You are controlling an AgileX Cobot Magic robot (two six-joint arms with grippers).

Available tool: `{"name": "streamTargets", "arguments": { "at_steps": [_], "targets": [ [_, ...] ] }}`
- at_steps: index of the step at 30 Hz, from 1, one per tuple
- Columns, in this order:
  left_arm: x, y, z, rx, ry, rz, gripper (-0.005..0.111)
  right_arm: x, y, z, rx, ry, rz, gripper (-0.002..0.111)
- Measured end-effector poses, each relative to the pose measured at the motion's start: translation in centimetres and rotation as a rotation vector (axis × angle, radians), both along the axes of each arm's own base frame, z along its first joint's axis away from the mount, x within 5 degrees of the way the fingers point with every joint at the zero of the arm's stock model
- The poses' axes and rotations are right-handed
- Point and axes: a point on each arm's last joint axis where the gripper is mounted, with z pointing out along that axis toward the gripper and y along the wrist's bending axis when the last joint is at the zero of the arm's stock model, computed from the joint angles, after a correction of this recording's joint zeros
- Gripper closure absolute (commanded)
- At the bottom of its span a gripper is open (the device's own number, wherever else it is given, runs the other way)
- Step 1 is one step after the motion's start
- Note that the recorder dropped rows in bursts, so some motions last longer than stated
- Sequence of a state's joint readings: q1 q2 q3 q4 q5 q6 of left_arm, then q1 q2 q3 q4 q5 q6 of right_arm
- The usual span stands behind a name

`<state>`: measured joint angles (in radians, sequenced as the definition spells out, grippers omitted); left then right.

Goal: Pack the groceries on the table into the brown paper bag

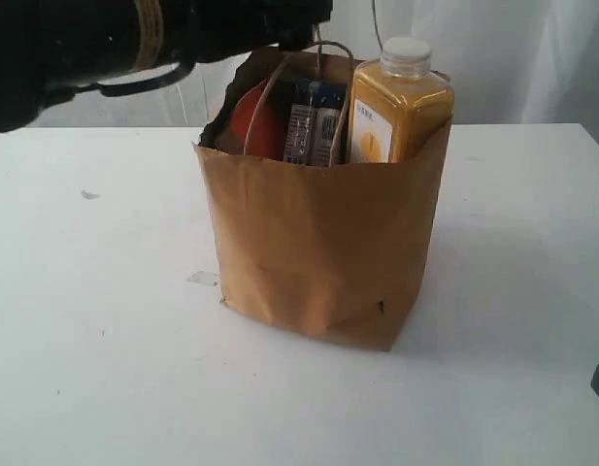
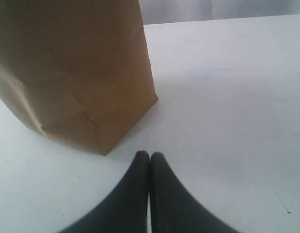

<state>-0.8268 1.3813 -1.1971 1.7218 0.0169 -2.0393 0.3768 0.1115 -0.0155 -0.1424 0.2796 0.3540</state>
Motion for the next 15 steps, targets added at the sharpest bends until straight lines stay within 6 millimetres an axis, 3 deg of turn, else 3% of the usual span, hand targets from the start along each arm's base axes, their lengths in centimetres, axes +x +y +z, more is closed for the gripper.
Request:
{"name": "streamTargets", "arguments": {
  "at_steps": [3, 8, 10, 15],
  "targets": [
    [-1.7, 1.1, 2.3, -0.055, -0.044, -0.051, 0.033, 0.0, 0.0, 0.0, 0.0, 0.0, 0.0, 0.108],
    [-4.2, 2.4, 4.9, -0.115, -0.098, -0.167, 0.087, 0.0, 0.0, 0.0, 0.0, 0.0, 0.0, 0.108],
    [-5.3, 2.5, 5.5, -0.129, -0.112, -0.241, 0.103, 0.0, 0.0, 0.0, 0.0, 0.0, 0.0, 0.108],
    [-6.6, 3.0, 6.4, -0.147, -0.134, -0.319, 0.107, 0.0, 0.0, 0.0, 0.0, 0.0, 0.0, 0.108]
  ]
}}
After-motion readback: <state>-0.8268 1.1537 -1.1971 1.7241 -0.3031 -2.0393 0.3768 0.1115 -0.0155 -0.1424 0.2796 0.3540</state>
